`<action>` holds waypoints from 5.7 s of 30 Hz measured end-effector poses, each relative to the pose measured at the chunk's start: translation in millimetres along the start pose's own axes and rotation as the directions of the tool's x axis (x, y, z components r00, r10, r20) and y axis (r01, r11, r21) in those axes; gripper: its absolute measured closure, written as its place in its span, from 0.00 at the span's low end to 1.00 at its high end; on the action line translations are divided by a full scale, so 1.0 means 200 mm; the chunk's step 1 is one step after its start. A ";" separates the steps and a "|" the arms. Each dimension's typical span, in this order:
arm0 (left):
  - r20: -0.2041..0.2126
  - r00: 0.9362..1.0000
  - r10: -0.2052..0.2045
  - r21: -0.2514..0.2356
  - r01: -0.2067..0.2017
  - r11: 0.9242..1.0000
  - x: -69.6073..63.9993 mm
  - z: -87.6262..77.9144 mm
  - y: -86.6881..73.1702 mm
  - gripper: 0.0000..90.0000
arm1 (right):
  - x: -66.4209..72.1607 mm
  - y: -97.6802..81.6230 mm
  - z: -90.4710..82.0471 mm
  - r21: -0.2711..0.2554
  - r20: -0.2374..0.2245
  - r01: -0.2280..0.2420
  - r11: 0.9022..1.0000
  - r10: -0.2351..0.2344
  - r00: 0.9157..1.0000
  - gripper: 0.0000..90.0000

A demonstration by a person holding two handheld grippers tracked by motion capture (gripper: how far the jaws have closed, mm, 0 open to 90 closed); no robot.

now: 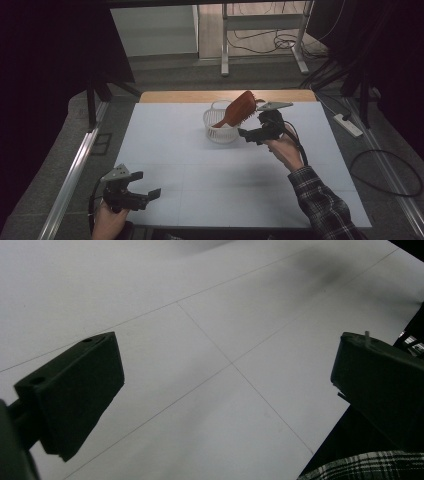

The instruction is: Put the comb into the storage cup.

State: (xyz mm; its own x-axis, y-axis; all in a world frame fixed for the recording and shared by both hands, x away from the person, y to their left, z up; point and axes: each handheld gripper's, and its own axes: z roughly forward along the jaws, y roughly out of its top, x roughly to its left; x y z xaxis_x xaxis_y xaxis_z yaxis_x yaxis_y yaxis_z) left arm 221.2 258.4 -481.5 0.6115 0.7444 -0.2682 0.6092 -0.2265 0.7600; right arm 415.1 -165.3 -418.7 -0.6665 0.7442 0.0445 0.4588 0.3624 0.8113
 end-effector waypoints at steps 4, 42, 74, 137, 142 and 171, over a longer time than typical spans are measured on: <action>0.002 1.000 -0.001 -0.002 0.001 1.000 0.00 0.00 0.00 0.01 | -0.01 -0.02 0.00 0.006 -0.009 -0.006 1.000 0.006 1.000 0.00; -0.017 1.000 -0.003 -0.006 0.003 1.000 0.00 -0.01 0.00 0.00 | 0.03 -0.12 -0.11 0.040 -0.057 0.008 0.999 -0.005 0.998 0.00; -0.010 1.000 -0.008 0.001 0.008 1.000 0.01 0.00 0.00 0.00 | 0.03 -0.24 -0.20 0.082 -0.063 0.034 0.996 -0.029 0.998 0.00; -0.005 1.000 -0.004 0.005 0.004 1.000 0.00 0.00 0.00 0.01 | -0.02 -0.40 -0.45 0.080 -0.005 -0.010 0.997 0.010 1.000 0.00; -0.006 1.000 -0.004 0.008 0.004 1.000 0.00 0.00 0.00 0.01 | -0.02 -0.42 -0.47 0.083 -0.003 -0.014 0.996 0.014 1.000 0.00; -0.006 1.000 -0.006 0.007 0.006 1.000 0.00 0.00 0.00 0.01 | -0.06 -0.53 -0.57 0.105 0.037 -0.041 0.994 0.038 0.999 0.00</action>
State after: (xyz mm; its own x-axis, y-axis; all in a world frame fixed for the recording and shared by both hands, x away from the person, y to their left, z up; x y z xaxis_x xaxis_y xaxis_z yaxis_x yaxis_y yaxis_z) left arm 221.0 259.3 -482.0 0.6045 0.7498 -0.2692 0.6165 -0.2263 0.7541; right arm 308.0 -277.1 -438.2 -0.6268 0.7773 0.0537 0.5453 0.3885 0.7428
